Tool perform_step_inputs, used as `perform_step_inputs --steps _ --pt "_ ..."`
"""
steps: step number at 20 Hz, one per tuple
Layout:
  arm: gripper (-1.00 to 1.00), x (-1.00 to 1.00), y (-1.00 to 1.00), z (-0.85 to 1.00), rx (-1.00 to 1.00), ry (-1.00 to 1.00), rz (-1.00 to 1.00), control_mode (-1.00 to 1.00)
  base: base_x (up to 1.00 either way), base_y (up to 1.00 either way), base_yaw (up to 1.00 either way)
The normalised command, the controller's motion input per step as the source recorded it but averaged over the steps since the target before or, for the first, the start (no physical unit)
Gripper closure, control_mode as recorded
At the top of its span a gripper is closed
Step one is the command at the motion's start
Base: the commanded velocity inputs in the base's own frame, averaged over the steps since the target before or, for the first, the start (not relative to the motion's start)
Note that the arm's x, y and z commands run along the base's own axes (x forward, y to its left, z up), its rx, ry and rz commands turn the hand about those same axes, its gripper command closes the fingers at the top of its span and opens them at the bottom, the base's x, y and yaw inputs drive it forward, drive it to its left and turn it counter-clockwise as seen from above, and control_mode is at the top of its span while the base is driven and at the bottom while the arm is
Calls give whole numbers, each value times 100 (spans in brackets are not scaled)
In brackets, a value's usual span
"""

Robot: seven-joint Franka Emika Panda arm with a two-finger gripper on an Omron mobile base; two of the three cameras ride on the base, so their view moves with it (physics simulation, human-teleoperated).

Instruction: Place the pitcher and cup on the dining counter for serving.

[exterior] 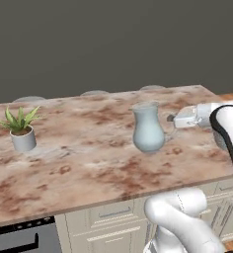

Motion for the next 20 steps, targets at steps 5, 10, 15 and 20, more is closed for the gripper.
perform_step_inputs --steps 5,10,15,20 --pt "100 99 31 -39 0 6 29 -100 0 0 0" --pt "100 88 43 -29 9 -1 10 -100 0 0 0" --pt "100 84 38 -36 17 -10 2 -100 0 0 0" --pt "100 67 37 -43 0 -9 0 -100 0 0 0"
